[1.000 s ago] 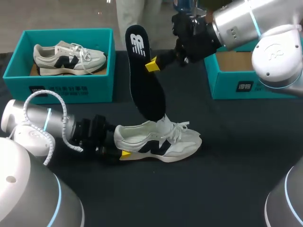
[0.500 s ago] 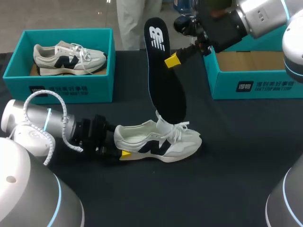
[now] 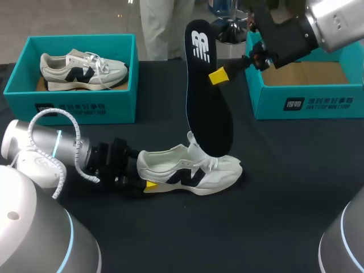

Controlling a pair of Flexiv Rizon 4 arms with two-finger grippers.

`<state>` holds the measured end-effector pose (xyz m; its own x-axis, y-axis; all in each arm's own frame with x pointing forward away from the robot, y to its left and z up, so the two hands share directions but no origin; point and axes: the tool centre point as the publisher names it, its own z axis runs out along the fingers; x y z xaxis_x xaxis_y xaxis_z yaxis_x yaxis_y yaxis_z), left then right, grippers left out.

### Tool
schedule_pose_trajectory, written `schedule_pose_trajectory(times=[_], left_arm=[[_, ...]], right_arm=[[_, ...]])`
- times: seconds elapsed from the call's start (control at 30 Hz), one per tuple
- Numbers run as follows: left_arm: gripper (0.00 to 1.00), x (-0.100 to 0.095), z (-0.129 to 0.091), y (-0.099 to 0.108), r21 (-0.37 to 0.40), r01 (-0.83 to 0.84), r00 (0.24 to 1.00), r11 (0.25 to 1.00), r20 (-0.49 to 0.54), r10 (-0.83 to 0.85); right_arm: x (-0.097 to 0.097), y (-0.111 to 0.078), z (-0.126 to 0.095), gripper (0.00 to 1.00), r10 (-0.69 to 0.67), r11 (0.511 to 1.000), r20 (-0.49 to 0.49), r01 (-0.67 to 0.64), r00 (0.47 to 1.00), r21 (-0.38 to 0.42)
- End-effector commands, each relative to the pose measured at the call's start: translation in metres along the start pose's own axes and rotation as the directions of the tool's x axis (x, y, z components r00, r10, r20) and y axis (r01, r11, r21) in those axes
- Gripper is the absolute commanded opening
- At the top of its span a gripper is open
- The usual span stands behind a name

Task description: Take the shoe out of the shoebox, open the shoe tongue, remove and reinsert the insole, then place the shoe into the shoebox

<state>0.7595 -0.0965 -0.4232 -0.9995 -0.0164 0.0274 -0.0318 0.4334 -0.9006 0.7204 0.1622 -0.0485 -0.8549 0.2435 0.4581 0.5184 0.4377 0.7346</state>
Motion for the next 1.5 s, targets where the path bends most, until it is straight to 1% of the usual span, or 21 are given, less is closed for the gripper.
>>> schedule_pose_trajectory(times=[0.03,0.17,0.2,1.5], left_arm=[[0.0,0.0002,0.0008,0.0006,-0.003,0.0,1.0,1.0,0.0,0.0],[0.0,0.0002,0.0008,0.0006,-0.003,0.0,1.0,1.0,0.0,0.0],[0.0,0.0002,0.0008,0.0006,-0.003,0.0,1.0,1.0,0.0,0.0],[0.0,0.0002,0.0008,0.0006,-0.003,0.0,1.0,1.0,0.0,0.0]], right_arm=[[0.0106,-0.0037,-0.0101,0.0,0.013,1.0,0.028,-0.013,1.0,0.007],[0.0133,-0.0022,-0.0149,0.0,0.008,1.0,0.039,-0.008,0.999,0.001],[0.0128,-0.0013,-0.0157,0.0,0.012,1.0,0.057,-0.012,0.998,-0.009],[0.0119,-0.0009,-0.0165,0.0,0.005,1.0,0.057,-0.004,0.998,-0.017]])
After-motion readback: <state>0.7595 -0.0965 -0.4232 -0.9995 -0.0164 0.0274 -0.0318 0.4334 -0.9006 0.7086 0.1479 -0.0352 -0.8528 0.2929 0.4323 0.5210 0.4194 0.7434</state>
